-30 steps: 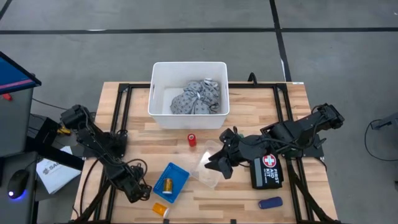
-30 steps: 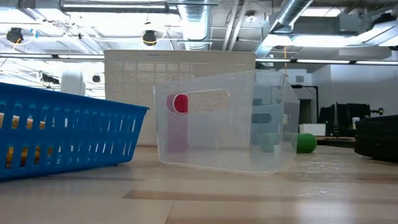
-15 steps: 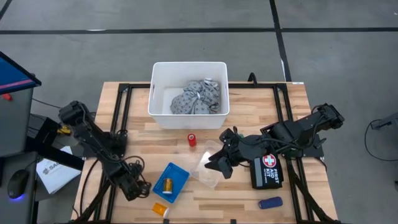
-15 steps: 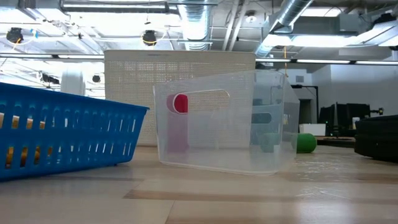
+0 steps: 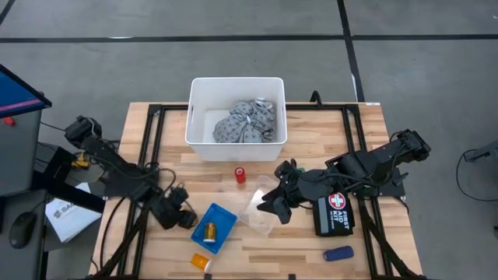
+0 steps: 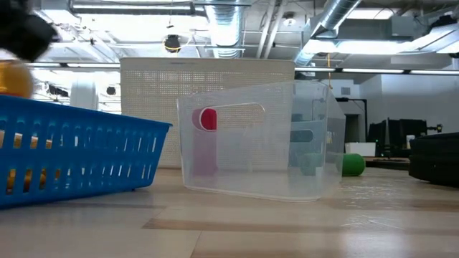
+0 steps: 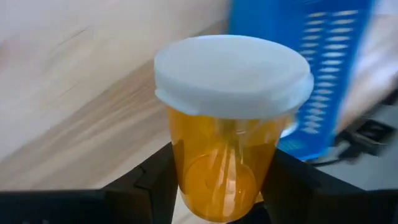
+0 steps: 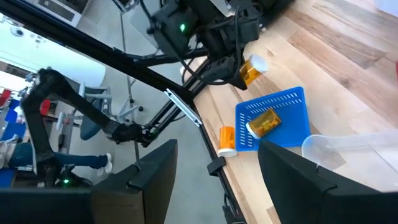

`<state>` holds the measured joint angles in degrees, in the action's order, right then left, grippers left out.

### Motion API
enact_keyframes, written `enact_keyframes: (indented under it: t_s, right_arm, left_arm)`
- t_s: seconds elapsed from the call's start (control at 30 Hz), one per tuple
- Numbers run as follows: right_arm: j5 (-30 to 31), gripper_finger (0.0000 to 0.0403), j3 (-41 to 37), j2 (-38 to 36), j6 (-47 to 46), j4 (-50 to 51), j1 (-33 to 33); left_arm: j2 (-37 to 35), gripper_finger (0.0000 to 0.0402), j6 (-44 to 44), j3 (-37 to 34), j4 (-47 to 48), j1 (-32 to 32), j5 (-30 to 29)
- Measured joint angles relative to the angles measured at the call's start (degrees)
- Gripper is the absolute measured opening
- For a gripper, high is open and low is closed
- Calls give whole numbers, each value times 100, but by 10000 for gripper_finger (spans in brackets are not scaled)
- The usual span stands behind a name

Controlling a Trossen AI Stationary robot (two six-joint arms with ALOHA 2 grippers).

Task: Pick & Place Medicine items
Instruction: Put the left yellow bottle into the blue bin, then put the yellow bottle into the blue bin

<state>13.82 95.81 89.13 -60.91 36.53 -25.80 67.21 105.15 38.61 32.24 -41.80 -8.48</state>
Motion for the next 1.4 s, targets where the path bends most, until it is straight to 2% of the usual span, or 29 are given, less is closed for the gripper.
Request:
enact_keyframes:
  t_s: [0.2,0.43,0.57,0.67,0.97,1.07,1.17,1.23,1.3,1.4]
  right_arm:
    - [0,221,0,2,-199,329,-7]
    - [-1,221,0,2,-406,526,-7]
    - [-4,221,0,2,-472,573,-7]
    - [-21,221,0,2,-472,565,-7]
    - [-22,221,0,2,-414,504,-7]
    - [-24,221,0,2,-374,503,-7]
    - [-24,221,0,2,-335,503,-7]
    - [-30,221,0,2,-314,503,-7]
    - [-61,221,0,2,-284,503,-38]
    - [-89,221,0,2,-254,505,-103]
  left_arm:
    - [298,178,-1407,0,-1474,868,185]
    - [1070,180,-1921,2,-2634,1296,745]
    - [1387,182,-1939,0,-2718,1294,1123]
    - [1396,193,-1940,0,-2740,1294,1177]
    - [1086,266,-2096,0,-2700,1296,1033]
    - [842,280,-2421,0,-2731,1296,1233]
    - [441,284,-3031,-6,-3151,1152,1752]
    - [143,284,-3293,-4,-3848,865,1907]
    - [-86,281,-3456,2,-4482,443,1881]
    - [-213,274,-3717,7,-5008,-408,1500]
